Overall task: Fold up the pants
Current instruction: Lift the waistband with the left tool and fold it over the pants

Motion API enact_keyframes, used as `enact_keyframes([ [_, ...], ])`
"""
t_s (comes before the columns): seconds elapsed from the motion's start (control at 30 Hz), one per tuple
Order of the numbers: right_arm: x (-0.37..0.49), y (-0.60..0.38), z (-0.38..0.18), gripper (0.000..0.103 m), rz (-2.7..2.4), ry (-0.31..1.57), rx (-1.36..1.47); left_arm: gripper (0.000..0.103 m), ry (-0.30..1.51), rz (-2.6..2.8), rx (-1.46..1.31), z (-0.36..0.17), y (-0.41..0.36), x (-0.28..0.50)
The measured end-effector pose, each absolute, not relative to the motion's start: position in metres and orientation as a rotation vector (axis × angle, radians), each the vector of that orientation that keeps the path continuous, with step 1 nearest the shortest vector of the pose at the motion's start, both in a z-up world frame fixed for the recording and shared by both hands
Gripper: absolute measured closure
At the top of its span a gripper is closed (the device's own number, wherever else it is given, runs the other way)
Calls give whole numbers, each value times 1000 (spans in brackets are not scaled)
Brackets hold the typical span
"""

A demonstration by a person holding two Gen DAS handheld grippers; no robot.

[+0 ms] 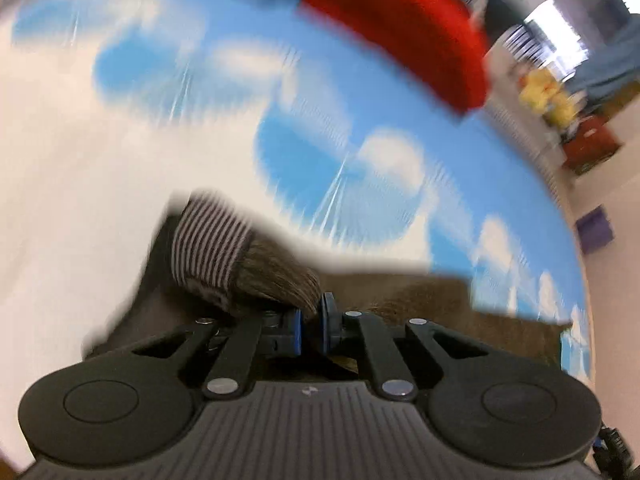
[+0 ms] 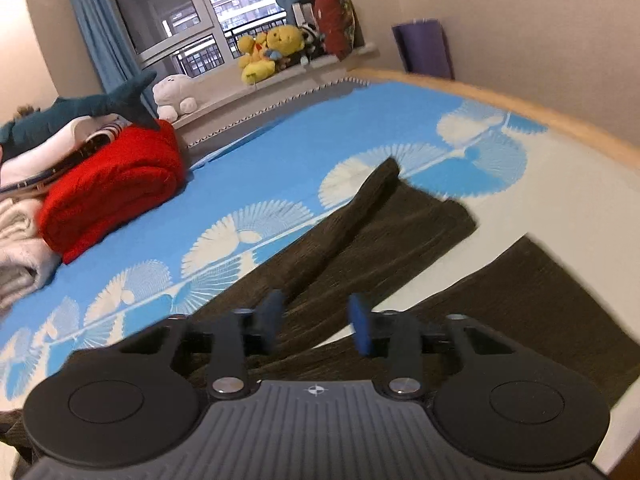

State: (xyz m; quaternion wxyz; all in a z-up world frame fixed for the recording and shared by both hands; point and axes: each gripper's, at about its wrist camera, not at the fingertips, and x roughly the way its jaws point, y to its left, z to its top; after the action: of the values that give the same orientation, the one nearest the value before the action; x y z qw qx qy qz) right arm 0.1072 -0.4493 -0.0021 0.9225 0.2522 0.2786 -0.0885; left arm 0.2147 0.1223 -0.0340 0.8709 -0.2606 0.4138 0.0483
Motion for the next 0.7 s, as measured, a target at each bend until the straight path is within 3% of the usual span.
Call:
enact_keyframes([
  [0.1,132,-456,-16,68,-169,581,619,90,788,103,-474,-22,116,213],
  [0.2,165,-463,-39,63,-140,608,738,87,947,135,-535,-47,120,222],
  [0.27,187,-466,-58,58,-141,638,800,68,1003,135,-720,-59,134,218],
  [0.33,209,-466,-79,57,-134,691,855,44,987,127,-849,-63,147,212],
  [0.43,235,-461,-97,57,-110,734,868,26,997,185,-863,-63,160,205],
  [0.57,261,-454,-113,52,-105,759,872,25,1149,214,-865,-80,168,209],
  [0.7,283,-449,-125,52,-105,771,878,25,1138,158,-870,-83,167,219],
])
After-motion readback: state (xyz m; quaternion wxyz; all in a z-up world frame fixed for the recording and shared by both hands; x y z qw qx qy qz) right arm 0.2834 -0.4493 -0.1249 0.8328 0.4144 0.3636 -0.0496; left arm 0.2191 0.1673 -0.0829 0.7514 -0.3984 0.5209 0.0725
